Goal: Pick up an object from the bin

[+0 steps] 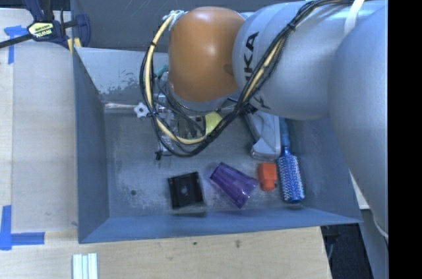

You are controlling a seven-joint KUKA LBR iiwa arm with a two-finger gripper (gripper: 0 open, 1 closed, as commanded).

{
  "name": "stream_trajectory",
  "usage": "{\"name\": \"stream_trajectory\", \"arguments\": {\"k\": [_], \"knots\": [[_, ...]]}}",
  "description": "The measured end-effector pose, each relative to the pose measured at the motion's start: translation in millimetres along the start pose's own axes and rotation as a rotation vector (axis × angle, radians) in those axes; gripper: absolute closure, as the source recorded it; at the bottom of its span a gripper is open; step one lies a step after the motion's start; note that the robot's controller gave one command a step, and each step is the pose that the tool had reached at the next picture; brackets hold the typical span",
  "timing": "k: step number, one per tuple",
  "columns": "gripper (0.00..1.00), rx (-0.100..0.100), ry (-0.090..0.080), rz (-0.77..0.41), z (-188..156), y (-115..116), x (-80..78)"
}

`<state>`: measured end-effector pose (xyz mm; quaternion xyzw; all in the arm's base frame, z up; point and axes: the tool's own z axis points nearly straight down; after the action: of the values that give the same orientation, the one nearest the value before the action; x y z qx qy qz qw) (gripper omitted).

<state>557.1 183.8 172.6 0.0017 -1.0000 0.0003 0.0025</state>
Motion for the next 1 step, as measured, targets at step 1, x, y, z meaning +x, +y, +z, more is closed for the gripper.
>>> {"name": "stream_trajectory", "arguments": {"k": [1], "knots": [[0.0, -0.002, -0.007, 0.003, -4.7, -0.9, -1.4]]}}
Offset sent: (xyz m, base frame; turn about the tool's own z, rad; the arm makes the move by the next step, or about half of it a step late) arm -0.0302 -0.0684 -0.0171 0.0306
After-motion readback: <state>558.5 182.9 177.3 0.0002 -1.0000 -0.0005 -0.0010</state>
